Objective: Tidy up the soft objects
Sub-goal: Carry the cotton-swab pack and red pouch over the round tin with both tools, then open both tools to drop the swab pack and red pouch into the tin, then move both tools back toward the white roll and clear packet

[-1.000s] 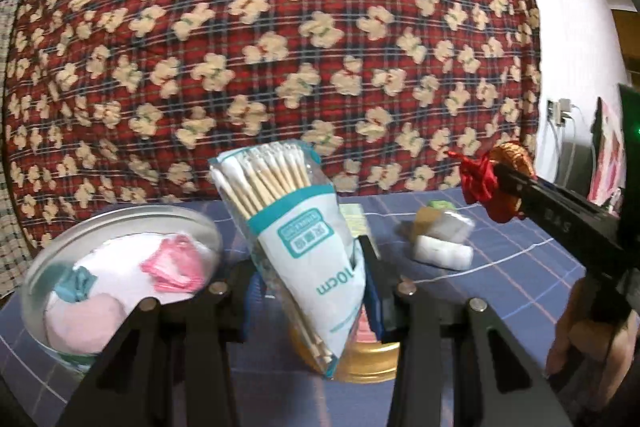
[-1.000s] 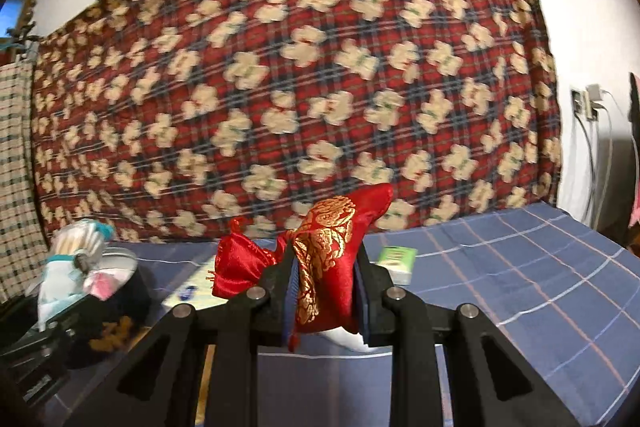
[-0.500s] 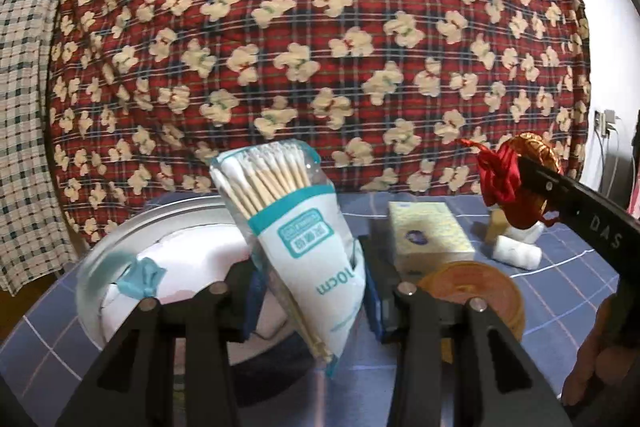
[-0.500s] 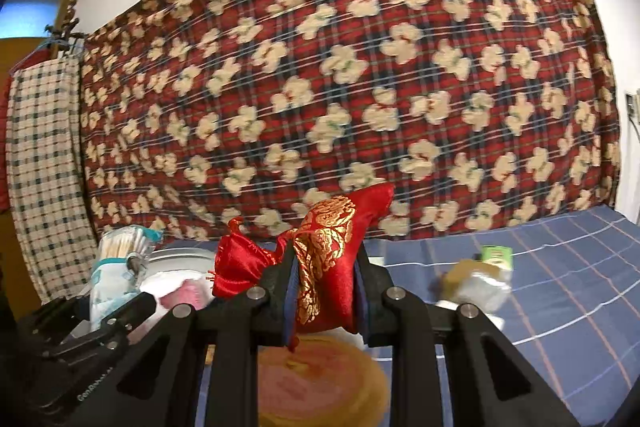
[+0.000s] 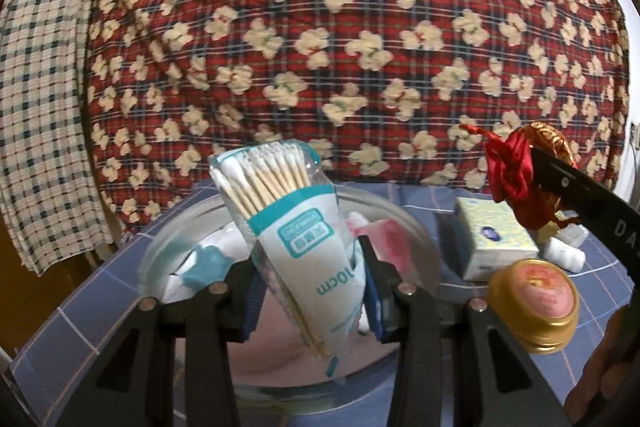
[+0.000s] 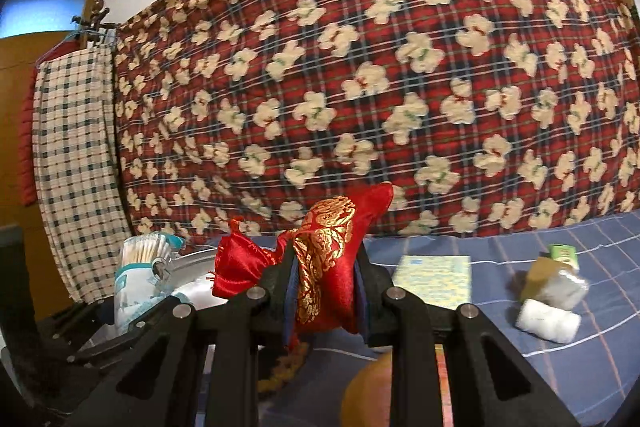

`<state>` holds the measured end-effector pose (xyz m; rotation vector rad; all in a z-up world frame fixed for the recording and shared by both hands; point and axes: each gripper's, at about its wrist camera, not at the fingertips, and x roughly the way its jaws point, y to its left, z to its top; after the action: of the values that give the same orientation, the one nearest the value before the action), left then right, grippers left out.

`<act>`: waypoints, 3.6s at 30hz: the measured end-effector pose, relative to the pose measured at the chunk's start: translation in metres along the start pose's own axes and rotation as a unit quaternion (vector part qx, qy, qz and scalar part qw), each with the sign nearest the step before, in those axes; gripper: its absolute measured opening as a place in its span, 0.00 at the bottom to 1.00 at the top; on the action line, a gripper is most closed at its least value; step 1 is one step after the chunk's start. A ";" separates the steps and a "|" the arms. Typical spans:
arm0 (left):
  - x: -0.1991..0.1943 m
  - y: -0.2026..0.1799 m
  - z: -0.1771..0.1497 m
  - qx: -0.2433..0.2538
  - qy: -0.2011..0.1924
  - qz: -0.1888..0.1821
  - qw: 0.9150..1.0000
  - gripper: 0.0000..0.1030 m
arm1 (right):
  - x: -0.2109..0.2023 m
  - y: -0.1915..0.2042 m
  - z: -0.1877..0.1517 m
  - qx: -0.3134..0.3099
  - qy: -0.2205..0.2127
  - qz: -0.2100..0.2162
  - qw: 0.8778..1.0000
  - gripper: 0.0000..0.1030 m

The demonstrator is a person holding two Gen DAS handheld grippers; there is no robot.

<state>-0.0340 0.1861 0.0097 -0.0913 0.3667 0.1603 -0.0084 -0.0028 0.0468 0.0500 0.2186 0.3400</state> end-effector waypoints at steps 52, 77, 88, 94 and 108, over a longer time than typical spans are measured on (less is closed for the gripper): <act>0.064 0.054 -0.005 -0.007 0.097 0.061 0.993 0.39 | 0.110 0.079 -0.024 -0.004 0.108 0.029 0.994 0.26; 0.056 0.062 -0.005 -0.046 0.079 0.134 0.987 0.87 | 0.085 0.069 -0.025 0.009 0.047 0.020 0.999 0.80; 0.043 0.060 -0.005 -0.052 0.051 0.153 0.985 0.94 | 0.070 0.060 -0.025 0.004 0.030 0.010 0.999 0.80; 0.027 0.056 -0.006 -0.061 0.016 0.170 0.983 1.00 | 0.061 0.073 -0.030 -0.059 0.001 -0.019 0.998 0.80; 0.019 0.027 -0.010 -0.051 0.023 0.160 0.985 1.00 | 0.024 0.029 -0.029 -0.033 -0.008 -0.044 0.998 0.80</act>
<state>-0.0251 0.2143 -0.0084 -0.1377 0.4177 0.4967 -0.0022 0.0334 0.0159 -0.0218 0.1922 0.2593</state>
